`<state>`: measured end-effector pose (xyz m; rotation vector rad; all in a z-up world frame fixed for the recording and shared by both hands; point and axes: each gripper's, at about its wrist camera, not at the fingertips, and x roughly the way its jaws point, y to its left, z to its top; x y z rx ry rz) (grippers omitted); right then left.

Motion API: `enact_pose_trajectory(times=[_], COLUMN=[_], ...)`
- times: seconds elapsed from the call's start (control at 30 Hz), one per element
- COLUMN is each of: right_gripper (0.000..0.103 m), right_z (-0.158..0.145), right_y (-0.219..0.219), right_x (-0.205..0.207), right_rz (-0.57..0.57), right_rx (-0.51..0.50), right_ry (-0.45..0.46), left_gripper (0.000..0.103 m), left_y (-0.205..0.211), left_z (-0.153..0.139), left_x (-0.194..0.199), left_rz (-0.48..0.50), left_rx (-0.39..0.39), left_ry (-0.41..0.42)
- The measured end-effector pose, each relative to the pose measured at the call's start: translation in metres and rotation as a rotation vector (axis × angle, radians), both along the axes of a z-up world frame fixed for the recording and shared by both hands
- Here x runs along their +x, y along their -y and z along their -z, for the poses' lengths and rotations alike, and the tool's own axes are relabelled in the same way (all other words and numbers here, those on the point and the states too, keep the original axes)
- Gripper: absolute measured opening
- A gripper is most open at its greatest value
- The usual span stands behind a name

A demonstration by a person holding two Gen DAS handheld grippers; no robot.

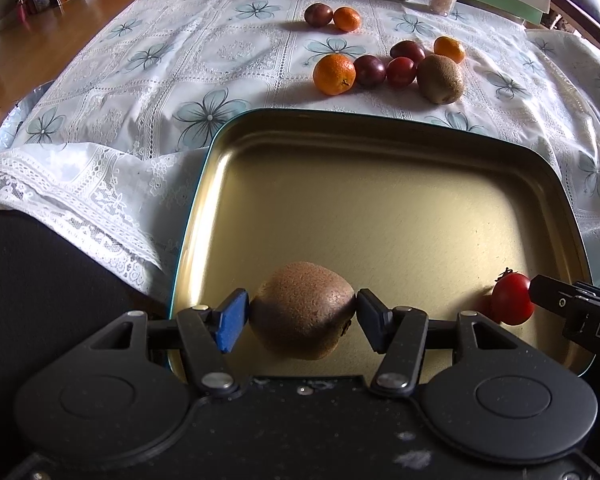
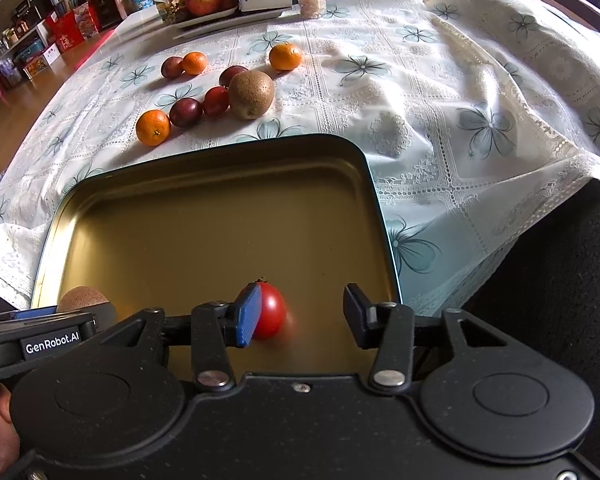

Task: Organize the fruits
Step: 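Lower the kiwi into the tray and open the left tool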

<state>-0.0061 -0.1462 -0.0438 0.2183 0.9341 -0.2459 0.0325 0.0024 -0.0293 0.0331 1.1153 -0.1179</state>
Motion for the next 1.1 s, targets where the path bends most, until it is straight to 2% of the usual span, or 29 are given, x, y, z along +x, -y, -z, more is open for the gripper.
enact_pose_trajectory(times=[0.2,0.47,0.73,0.87,1.1], right_gripper=[0.055,0.059,0.059,0.059,0.059], right_z=[0.0,0.0,0.003,0.002,-0.001], right_y=[0.001,-0.005,0.002,0.006,0.011], right_x=[0.0,-0.001,0.001,0.004,0.01], right_rz=[0.003,0.008,-0.024,-0.011,0.011], right_rx=[0.014,-0.017,0.091,0.113,0.093], right_ry=[-0.006,-0.021,-0.073,-0.082,-0.1], left_gripper=[0.06,0.059,0.06,0.062,0.062], left_y=[-0.003,-0.007,-0.009,-0.009,-0.011], left_z=[0.0,-0.001,-0.002,-0.003,-0.003], left_x=[0.002,0.001,-0.001,0.0,0.013], left_rz=[-0.009,-0.029,-0.039,-0.064,-0.079], left_rx=[-0.018,-0.059,-0.072,-0.071,-0.077], left_ry=[-0.019,-0.048,-0.072,-0.083,-0.17])
